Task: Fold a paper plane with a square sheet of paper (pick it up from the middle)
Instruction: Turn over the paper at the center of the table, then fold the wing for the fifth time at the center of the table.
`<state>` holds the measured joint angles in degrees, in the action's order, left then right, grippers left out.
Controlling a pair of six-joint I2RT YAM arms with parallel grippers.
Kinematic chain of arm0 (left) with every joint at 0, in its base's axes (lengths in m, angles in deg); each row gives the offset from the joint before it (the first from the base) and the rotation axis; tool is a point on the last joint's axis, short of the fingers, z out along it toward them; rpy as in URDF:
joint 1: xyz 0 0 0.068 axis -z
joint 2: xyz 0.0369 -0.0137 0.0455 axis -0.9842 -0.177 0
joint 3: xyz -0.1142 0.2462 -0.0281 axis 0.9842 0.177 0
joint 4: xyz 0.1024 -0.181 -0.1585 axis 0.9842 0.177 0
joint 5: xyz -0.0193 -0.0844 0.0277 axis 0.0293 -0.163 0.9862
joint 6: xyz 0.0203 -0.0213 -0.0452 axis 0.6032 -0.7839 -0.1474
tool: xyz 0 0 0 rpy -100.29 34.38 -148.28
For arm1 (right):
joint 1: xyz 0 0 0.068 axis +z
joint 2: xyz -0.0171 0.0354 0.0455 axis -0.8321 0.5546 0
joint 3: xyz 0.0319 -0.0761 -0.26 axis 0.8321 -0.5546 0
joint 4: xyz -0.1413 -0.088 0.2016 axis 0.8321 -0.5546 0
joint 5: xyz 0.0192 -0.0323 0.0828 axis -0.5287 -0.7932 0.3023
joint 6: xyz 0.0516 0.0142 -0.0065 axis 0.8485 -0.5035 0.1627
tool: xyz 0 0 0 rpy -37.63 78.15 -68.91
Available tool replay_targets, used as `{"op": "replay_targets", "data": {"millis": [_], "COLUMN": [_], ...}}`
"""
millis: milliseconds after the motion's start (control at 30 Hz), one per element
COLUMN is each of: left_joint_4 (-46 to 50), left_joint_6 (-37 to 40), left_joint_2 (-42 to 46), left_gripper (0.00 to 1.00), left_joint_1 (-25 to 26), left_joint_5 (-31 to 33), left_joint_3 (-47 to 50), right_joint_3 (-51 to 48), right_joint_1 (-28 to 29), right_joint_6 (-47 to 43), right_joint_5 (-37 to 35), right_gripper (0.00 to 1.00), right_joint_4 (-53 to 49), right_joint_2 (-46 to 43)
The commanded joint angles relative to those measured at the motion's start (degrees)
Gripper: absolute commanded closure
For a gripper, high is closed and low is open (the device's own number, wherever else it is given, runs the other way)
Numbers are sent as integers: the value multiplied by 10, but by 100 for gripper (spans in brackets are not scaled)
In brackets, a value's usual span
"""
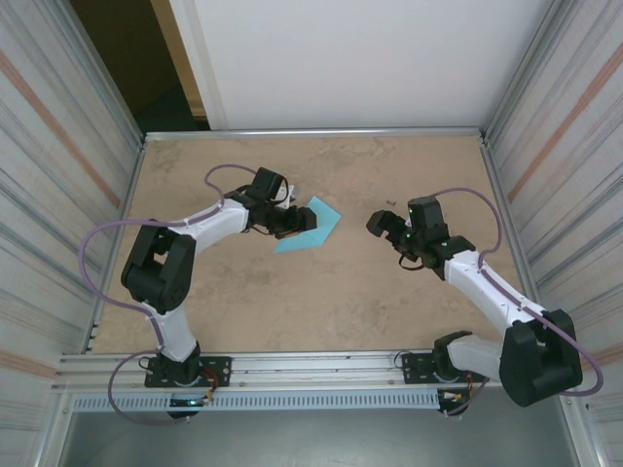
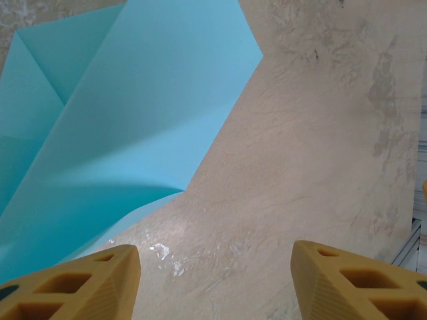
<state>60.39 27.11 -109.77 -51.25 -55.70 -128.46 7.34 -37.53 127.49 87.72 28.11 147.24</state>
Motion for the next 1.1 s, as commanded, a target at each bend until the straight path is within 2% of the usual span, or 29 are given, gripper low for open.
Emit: {"op": "replay_targets", "data": {"millis": [0,367,700,1067], "left_joint_4": [-7,-4,14,31], "left_joint_6": [-3,14,33,10], "left_joint_2": [3,-32,-89,-118], "left_gripper": [37,37,38,40], "left_joint_1": [-3,-18,-27,-37], "left_joint_5": [-16,14,33,31], "left_joint_3": [9,3,-56,-54], "right_joint_3": [11,18,27,40], "right_joint_1": [5,21,36,65], "right_joint_6": [15,19,25,59], "right_joint_5": [7,11,16,31], "right_gripper": [5,5,6,9], "right_joint_4": [10,14,22,39], "right_joint_2": [11,34,66,111]}}
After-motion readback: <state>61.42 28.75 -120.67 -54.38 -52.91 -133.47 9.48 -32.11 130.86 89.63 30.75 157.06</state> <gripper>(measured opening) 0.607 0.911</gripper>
